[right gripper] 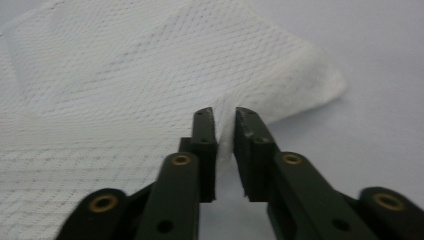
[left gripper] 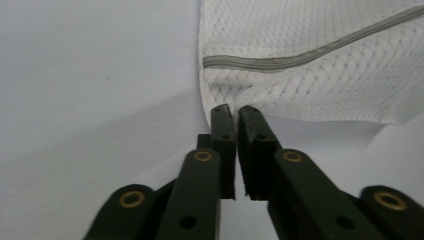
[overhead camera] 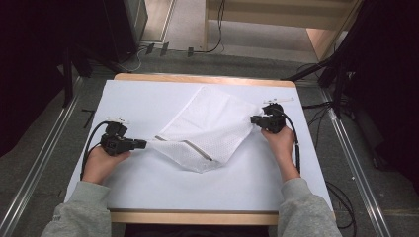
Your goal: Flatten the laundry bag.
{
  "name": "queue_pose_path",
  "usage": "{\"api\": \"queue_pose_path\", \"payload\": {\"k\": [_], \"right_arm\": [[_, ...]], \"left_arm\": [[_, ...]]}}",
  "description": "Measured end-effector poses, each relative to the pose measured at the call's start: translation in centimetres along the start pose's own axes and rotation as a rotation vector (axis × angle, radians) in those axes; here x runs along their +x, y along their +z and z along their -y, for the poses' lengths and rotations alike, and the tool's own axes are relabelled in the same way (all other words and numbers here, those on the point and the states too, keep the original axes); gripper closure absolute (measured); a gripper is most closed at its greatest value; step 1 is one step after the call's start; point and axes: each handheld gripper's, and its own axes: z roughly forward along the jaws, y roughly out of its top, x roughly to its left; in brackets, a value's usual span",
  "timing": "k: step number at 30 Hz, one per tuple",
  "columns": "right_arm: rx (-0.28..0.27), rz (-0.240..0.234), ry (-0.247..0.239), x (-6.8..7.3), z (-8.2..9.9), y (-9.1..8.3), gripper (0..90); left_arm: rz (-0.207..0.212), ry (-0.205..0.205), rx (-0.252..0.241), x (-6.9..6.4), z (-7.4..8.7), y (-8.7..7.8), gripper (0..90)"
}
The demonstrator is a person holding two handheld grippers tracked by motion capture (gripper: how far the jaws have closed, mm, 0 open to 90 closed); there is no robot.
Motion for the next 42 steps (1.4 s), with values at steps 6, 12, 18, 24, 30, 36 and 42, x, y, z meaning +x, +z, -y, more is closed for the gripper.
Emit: {"api": "queue_pose_path", "payload": {"k": [6, 12, 18, 24, 30, 36, 42], "right_arm": [[-0.039, -0.031, -0.025, 0.9, 0.0, -2.0, 73.3], [-0.049, -0.094, -0.062, 2.8, 1.3, -4.4, 76.2], [-0.026, -0.148, -0.116, 5.4, 3.4, -5.8, 76.3], [-0.018, -0.206, -0.146, 7.5, 5.4, -6.9, 76.6], [0.009, -0.235, -0.192, 9.6, 6.9, -7.1, 75.7], [0.022, -0.282, -0.218, 11.6, 8.0, -6.8, 68.9], [0.025, -0.32, -0.242, 13.5, 8.6, -6.6, 74.5]], "left_arm": [[0.005, 0.022, -0.063, -0.4, -0.6, -1.5, 61.9], [0.02, 0.025, -0.103, -0.9, -1.4, -2.5, 56.6], [0.039, 0.086, -0.087, -2.7, -2.8, -1.6, 56.6], [0.072, 0.113, -0.069, -4.0, -4.0, -0.2, 56.9], [0.098, 0.144, -0.059, -5.4, -4.9, 0.8, 58.0], [0.122, 0.18, -0.04, -6.7, -5.6, 1.9, 58.1], [0.142, 0.195, -0.028, -7.7, -6.3, 3.0, 60.9]]}}
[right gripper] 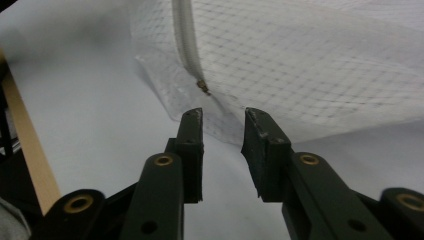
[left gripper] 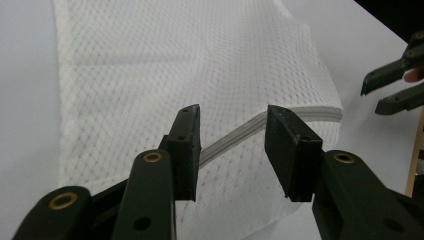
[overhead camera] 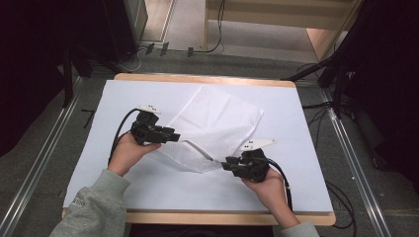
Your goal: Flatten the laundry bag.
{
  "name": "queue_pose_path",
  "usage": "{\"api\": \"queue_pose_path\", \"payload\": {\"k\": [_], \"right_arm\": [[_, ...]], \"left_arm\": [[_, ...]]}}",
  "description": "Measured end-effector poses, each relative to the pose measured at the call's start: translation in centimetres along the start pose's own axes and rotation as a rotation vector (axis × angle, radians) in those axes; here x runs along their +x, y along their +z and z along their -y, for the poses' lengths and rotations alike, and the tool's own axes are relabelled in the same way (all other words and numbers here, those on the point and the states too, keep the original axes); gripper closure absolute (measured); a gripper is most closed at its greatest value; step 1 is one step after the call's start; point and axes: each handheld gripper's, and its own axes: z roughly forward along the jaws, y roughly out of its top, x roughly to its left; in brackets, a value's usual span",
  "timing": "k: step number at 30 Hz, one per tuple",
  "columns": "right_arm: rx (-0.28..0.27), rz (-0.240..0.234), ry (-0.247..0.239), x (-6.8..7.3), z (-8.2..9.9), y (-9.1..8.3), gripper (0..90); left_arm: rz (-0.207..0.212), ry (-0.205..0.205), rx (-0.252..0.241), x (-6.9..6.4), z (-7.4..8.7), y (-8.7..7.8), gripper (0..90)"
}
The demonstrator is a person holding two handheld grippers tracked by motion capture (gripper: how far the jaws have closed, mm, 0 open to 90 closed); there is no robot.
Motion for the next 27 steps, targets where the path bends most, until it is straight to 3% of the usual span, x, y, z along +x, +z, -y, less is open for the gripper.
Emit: {"api": "queue_pose_path", "payload": {"k": [6, 14, 20, 27], "right_arm": [[0.022, -0.038, -0.019, 1.5, -0.1, 1.4, 78.0], [0.02, -0.039, -0.068, 2.7, -0.8, 3.6, 76.3], [0.022, -0.022, -0.093, 2.6, -1.3, 5.3, 73.8], [0.049, 0.017, -0.099, 1.4, -1.4, 7.0, 68.8]], "left_arm": [[0.011, 0.01, -0.012, -0.3, -0.8, 1.2, 74.5], [-0.035, 0.024, 0.036, 0.0, -0.6, 3.8, 81.8], [-0.061, 0.018, 0.073, 0.9, 0.1, 5.7, 81.8], [-0.059, 0.013, 0.121, 1.7, 0.5, 7.4, 81.7]]}}
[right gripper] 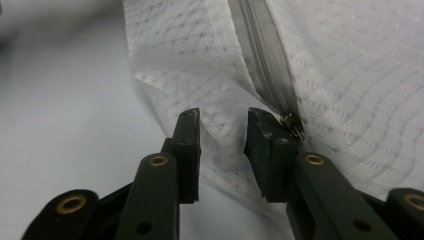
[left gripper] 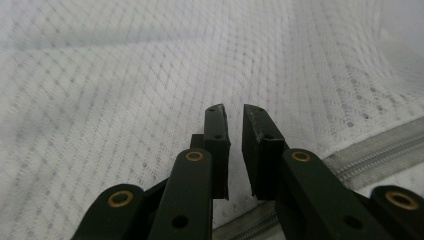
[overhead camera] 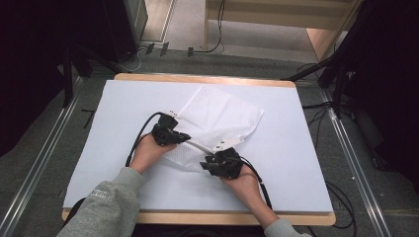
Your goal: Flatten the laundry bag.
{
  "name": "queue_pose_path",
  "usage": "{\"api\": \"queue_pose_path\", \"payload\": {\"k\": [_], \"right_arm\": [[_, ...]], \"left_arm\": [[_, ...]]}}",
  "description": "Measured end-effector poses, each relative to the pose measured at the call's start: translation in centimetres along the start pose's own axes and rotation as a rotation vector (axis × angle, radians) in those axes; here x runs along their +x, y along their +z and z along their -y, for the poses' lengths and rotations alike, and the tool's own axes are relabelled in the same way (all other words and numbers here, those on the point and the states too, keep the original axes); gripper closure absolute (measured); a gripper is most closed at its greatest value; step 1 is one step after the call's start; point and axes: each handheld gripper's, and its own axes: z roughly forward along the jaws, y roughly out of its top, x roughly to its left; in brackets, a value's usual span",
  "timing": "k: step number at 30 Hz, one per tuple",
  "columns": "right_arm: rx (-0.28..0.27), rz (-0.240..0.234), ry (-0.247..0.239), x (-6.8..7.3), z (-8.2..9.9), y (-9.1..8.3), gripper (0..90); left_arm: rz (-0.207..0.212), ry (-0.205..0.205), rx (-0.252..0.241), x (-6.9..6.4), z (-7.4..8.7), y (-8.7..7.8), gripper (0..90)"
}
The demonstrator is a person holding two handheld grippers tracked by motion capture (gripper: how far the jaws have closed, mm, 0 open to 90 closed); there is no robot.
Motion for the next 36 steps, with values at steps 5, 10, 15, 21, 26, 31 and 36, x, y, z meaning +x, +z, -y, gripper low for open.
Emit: {"api": "queue_pose_path", "payload": {"k": [5, 10, 15, 21, 26, 31, 36], "right_arm": [[0.011, 0.01, -0.003, -0.5, 0.3, 0.7, 79.6], [0.032, -0.009, 0.034, -0.6, 0.3, 0.4, 88.7], [0.029, -0.032, 0.042, 0.4, 0.6, -1.2, 88.6], [0.047, -0.046, 0.011, 2.8, 2.0, -3.2, 88.8], [0.047, -0.066, 0.012, 4.4, 3.0, -3.8, 88.9], [0.056, -0.062, 0.008, 5.7, 4.1, -4.1, 89.0], [0.069, -0.068, 0.024, 6.1, 5.2, -4.8, 88.9]], "left_arm": [[0.013, -0.02, -0.009, 0.3, 0.3, 0.2, 81.5], [0.02, -0.027, -0.02, 0.5, 0.5, 0.1, 81.4], [0.021, -0.026, -0.02, 0.7, 0.7, 0.0, 81.1], [0.017, -0.033, -0.021, 0.8, 0.7, -0.1, 80.8], [0.01, -0.028, -0.019, 0.7, 0.8, -0.1, 80.6], [0.002, -0.02, -0.015, 0.9, 0.8, -0.3, 80.8], [-0.006, -0.022, -0.018, 1.0, 0.9, -0.4, 80.7]]}}
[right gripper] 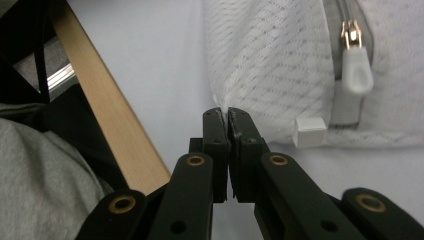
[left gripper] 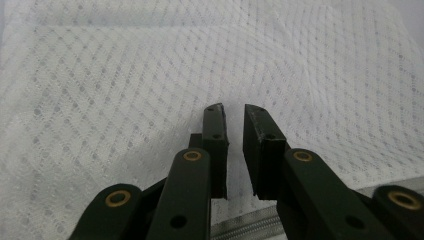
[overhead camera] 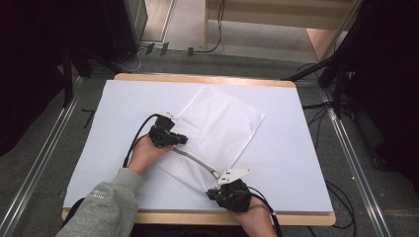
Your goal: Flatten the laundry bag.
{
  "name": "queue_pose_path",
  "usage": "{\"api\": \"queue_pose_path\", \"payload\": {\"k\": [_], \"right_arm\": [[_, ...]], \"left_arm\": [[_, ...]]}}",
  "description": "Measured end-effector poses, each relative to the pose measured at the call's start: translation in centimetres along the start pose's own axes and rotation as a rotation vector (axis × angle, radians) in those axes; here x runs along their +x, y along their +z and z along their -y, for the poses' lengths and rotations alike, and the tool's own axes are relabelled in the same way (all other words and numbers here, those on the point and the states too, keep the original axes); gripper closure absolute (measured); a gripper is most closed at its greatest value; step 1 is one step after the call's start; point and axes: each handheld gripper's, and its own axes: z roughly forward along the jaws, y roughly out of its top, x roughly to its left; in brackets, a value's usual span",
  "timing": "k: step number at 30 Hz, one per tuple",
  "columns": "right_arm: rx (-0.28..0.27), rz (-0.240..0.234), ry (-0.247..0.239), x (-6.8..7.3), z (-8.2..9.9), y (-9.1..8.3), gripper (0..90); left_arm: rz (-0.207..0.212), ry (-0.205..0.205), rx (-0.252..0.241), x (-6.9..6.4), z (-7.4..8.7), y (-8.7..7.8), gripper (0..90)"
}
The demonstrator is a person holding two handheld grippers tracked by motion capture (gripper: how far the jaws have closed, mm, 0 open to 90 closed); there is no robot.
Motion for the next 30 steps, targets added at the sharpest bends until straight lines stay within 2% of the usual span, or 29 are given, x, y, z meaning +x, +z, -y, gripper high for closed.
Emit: {"api": "queue_pose_path", "payload": {"k": [5, 8, 12, 17, 23, 27, 30], "right_arm": [[-0.001, -0.008, 0.022, 0.4, 1.0, -0.9, 87.0], [-0.041, -0.006, 0.026, 0.3, 1.1, -1.7, 85.1], [-0.089, 0.026, 0.022, -0.3, 0.5, -2.9, 85.2], [-0.121, 0.067, 0.038, -1.6, -0.1, -3.5, 85.2], [-0.142, 0.111, 0.021, -3.1, -1.5, -3.1, 84.6], [-0.134, 0.141, 0.059, -5.0, -1.6, -3.0, 82.0], [-0.135, 0.156, 0.1, -6.6, -1.6, -3.0, 77.9]], "left_arm": [[-0.004, -0.006, -0.002, 0.1, 0.0, -0.1, 79.7], [-0.012, -0.017, 0.0, 0.3, -0.1, -0.6, 77.2], [-0.012, -0.025, -0.043, 0.7, -0.2, -2.0, 75.0], [-0.035, -0.041, -0.077, 1.4, -0.2, -3.5, 71.3], [-0.079, -0.045, -0.073, 2.9, -0.4, -4.2, 68.8], [-0.094, -0.038, -0.071, 3.7, -0.8, -4.0, 65.2], [-0.108, -0.047, -0.073, 4.6, -1.0, -3.4, 62.6]]}}
